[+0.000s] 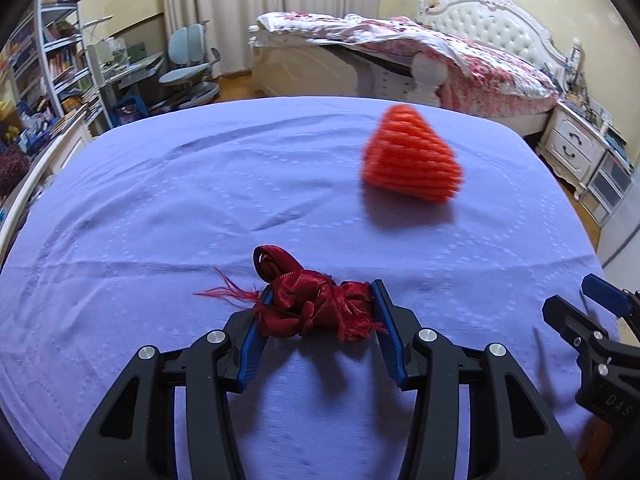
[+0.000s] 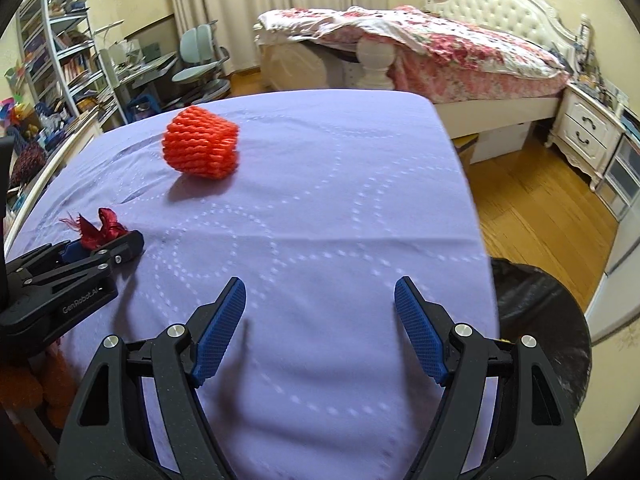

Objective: Collect trash
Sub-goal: 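Grasp the orange foam net with the right gripper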

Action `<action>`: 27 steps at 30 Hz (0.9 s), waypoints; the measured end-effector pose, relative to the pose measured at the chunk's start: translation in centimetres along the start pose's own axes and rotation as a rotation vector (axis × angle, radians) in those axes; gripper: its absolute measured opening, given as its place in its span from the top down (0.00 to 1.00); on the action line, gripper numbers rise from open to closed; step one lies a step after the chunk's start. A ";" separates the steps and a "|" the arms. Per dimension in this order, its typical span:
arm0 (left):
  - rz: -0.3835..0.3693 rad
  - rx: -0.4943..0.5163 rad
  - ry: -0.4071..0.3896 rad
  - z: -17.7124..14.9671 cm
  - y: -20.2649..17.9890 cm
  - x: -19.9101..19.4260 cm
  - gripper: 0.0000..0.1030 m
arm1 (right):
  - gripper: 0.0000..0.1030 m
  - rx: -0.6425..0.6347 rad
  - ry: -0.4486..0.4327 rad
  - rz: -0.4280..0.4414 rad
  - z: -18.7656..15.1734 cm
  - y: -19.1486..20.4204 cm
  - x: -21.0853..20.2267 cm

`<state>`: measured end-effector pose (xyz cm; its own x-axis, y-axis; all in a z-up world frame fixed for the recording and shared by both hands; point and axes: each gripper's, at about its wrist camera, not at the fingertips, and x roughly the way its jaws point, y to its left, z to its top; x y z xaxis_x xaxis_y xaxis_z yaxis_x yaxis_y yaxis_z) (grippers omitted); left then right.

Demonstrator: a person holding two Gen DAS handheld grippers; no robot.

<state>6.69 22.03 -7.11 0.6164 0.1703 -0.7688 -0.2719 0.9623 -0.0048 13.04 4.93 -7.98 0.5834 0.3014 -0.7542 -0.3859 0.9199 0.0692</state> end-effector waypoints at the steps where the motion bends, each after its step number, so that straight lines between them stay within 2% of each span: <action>1: 0.007 -0.006 -0.001 0.1 0.4 0.1 0.53 | 0.27 -0.011 0.003 0.005 0.4 0.8 0.5; 12: 0.059 -0.088 -0.002 1.7 6.0 1.4 0.53 | 0.26 -0.092 0.038 0.032 4.0 6.9 5.0; 27: 0.039 -0.121 -0.007 2.4 7.8 2.2 0.52 | 0.23 -0.122 0.049 -0.011 7.9 10.6 9.0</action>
<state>7.72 30.43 -7.29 0.6086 0.2090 -0.7655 -0.3827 0.9224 -0.0524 19.89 19.42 -8.89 0.5538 0.2757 -0.7857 -0.4653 0.8850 -0.0174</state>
